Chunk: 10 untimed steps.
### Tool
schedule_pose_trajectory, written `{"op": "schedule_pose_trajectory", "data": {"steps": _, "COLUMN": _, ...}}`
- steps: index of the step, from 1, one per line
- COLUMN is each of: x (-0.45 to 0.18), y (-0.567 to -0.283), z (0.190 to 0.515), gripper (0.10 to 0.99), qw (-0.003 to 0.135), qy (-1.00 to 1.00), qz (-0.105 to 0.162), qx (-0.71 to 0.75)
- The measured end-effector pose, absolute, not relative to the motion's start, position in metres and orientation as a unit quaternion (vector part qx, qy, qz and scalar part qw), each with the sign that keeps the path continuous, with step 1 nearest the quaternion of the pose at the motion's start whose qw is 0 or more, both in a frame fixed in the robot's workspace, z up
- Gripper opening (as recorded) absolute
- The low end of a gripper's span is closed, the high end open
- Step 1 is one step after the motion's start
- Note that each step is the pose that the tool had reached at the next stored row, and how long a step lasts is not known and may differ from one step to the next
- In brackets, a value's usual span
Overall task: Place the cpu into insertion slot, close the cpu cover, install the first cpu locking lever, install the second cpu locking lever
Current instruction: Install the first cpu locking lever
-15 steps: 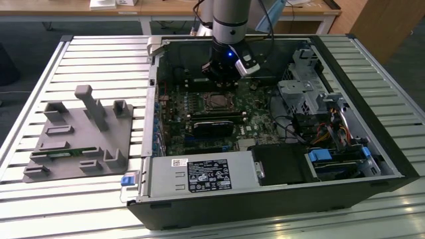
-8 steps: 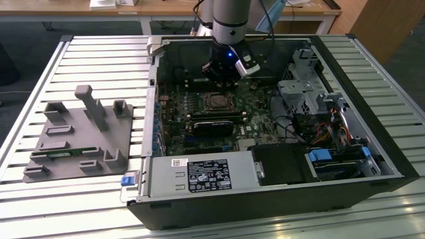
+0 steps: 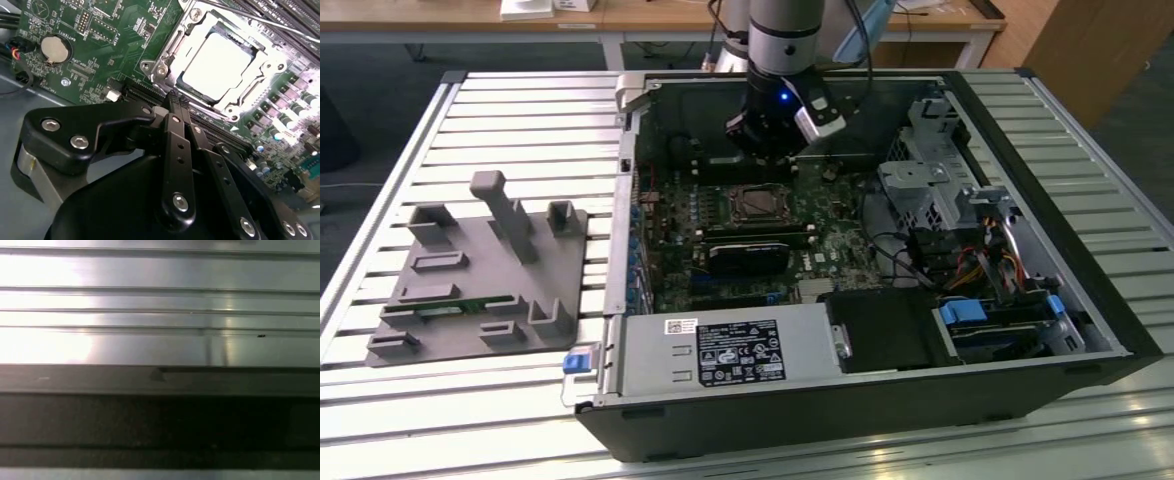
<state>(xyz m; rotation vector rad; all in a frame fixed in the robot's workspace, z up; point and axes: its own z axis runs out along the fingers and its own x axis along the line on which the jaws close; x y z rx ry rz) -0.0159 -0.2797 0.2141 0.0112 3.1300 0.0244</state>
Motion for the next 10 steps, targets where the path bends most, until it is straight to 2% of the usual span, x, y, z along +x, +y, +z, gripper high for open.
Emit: {"op": "schedule_pose_trajectory", "data": {"steps": 10, "x": -0.0159, "y": -0.2837, "z": 0.2143, "gripper": 0.106, "qw": 0.006, "qy": 1.000, "qz": 0.008, "qx": 0.004}}
